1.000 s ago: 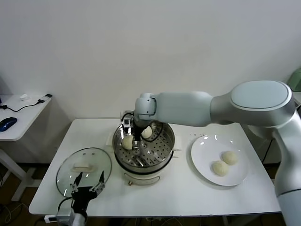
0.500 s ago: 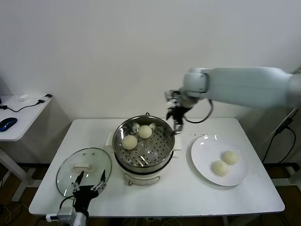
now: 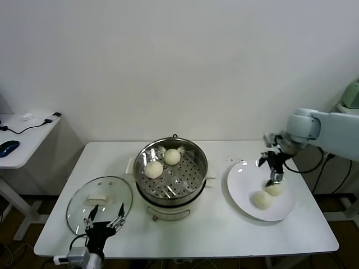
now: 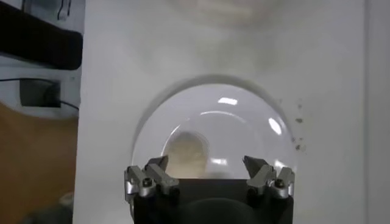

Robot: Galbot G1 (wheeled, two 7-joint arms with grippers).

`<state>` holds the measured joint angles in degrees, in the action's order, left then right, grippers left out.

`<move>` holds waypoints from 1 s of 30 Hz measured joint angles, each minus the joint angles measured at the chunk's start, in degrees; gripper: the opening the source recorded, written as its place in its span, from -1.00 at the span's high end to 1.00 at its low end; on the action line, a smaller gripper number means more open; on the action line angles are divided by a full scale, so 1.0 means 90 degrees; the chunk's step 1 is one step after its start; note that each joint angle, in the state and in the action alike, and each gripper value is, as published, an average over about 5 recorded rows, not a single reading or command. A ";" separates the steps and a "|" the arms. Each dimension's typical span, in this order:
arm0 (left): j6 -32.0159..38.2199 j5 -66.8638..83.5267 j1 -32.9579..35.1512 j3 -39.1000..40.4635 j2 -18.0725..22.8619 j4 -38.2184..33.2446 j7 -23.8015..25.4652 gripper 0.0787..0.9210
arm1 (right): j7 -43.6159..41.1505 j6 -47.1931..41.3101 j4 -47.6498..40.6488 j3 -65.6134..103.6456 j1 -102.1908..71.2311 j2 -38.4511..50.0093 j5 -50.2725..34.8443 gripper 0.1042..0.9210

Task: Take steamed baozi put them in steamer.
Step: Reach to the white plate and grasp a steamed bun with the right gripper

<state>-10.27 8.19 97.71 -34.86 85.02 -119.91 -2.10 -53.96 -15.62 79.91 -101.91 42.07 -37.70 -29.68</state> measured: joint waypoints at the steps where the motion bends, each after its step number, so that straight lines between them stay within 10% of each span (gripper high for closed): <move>1: 0.0001 -0.0003 0.0004 -0.0002 0.0002 0.0004 0.0000 -0.77 | 0.0020 -0.0016 -0.0034 0.0087 -0.0151 0.0035 0.0074 -0.76; 30: 0.0033 0.0016 -0.0011 -0.0007 -0.0014 0.0100 -0.0007 -0.77 | 0.0270 -0.0214 -0.0983 0.1735 -0.2383 -0.0174 0.0948 -0.57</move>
<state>-9.97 8.34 97.62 -34.93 84.90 -119.02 -2.16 -51.53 -17.54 71.06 -86.30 20.62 -39.27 -21.15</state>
